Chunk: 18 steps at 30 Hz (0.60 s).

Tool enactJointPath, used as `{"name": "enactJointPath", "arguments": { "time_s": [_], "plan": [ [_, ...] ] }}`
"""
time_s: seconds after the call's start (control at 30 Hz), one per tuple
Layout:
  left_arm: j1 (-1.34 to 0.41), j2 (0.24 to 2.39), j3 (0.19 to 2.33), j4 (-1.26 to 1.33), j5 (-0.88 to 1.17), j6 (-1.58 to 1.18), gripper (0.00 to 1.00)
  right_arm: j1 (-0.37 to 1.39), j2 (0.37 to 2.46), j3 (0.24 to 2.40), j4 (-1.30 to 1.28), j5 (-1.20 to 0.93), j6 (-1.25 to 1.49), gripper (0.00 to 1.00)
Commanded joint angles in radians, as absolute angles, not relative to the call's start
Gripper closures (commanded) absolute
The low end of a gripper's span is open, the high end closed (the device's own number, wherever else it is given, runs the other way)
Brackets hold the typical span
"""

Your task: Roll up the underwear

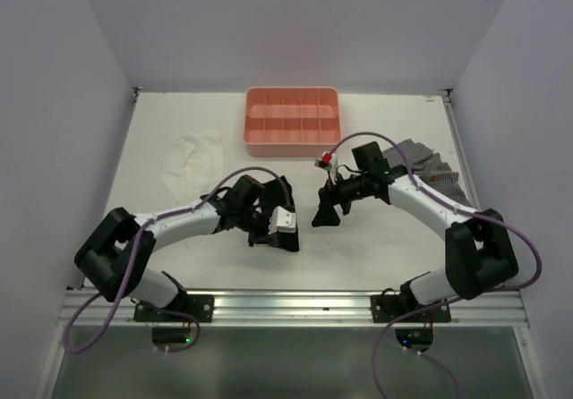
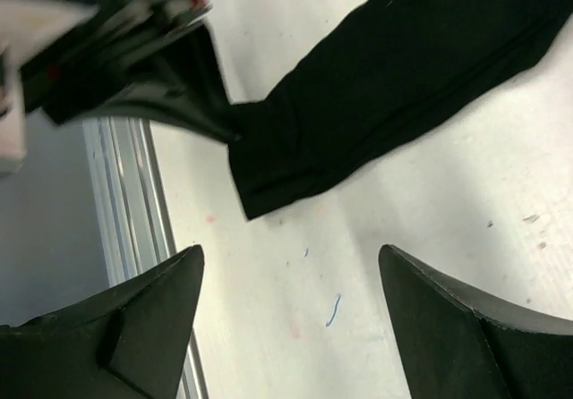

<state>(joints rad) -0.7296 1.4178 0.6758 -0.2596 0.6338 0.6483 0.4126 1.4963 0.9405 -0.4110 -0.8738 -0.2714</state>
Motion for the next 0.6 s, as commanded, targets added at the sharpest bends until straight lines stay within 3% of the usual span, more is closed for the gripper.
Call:
{"name": "enactJointPath", "arguments": {
  "time_s": [0.0, 0.27, 0.57],
  "plan": [
    [-0.658, 1.5, 0.768, -0.368, 0.794, 0.63, 1.0, 0.42, 1.399, 0.885, -0.5, -0.874, -0.42, 0.17],
    [-0.508, 1.782, 0.988, -0.578, 0.982, 0.687, 1.0, 0.443, 1.26, 0.789, -0.436, -0.804, -0.526, 0.16],
    [-0.411, 1.997, 1.126, -0.729, 1.048, 0.712, 1.0, 0.663, 1.232, 0.638, -0.026, -0.581, -0.623, 0.14]
  ]
}}
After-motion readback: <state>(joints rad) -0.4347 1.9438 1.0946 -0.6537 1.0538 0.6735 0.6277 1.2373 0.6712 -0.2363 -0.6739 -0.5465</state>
